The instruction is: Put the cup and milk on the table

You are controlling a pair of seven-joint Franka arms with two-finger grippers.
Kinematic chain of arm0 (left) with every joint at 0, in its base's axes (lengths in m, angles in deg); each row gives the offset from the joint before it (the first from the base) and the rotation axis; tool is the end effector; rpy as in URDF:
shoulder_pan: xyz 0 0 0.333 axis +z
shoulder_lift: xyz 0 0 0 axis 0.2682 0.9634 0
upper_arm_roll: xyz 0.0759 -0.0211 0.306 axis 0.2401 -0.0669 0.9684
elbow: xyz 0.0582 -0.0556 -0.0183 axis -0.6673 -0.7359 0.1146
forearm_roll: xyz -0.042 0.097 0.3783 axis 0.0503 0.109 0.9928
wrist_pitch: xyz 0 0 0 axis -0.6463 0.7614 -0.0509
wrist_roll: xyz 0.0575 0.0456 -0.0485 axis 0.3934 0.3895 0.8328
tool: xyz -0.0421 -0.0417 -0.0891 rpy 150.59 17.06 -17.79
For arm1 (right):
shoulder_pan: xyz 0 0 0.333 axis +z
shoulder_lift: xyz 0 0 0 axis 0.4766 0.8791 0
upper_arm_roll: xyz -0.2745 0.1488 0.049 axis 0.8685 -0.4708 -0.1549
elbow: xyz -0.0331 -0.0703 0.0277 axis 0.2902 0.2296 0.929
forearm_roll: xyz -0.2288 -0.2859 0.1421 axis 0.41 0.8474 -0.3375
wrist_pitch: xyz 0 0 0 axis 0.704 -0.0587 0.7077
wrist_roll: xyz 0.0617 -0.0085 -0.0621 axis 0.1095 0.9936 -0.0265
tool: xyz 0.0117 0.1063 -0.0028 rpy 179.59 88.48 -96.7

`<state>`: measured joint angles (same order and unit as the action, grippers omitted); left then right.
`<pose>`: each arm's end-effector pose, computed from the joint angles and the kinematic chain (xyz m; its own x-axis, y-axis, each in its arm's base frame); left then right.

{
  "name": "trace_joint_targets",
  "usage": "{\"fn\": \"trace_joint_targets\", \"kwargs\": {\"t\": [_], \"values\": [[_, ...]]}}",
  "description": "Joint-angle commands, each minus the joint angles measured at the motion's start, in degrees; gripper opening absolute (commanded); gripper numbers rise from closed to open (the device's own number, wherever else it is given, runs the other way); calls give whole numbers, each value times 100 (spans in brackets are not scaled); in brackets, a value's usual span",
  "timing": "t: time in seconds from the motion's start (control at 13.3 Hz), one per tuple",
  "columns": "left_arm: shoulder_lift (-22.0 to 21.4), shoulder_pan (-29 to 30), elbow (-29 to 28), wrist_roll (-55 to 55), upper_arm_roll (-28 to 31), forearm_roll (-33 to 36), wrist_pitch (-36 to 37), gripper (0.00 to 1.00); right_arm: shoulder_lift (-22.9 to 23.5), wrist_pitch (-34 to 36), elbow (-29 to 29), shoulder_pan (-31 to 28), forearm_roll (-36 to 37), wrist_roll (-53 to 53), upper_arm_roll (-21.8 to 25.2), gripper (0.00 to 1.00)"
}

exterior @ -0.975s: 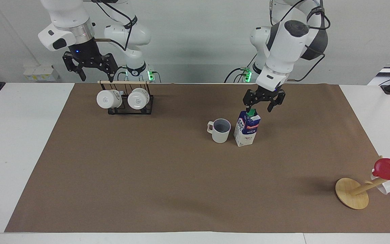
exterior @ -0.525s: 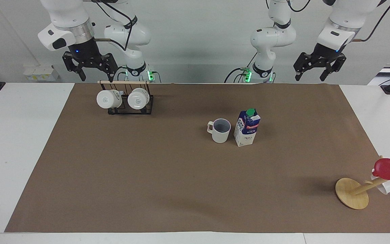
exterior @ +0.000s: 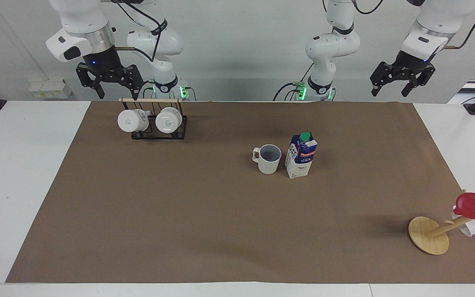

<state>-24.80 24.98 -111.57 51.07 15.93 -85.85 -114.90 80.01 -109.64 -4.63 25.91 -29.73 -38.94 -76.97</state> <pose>0.4930 -0.0345 0.6591 0.9977 -0.0644 0.0213 -0.0650 -0.9975 0.0262 0.5351 0.0364 0.6666 0.9993 -0.0366 -0.0043 -0.0364 -0.9985 0.0418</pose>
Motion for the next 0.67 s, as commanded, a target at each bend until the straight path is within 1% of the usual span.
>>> {"fn": "trace_joint_targets", "kwargs": {"t": [0.0, 0.6], "values": [[-10, -37, 40, 17, -50, 9, 29, 100, -121, -94, 130, -70, -163, -130, 26, 100], [-10, -37, 40, 17, -50, 9, 64, 100, -121, -77, 130, -61, -163, -157, 26, 100]]}}
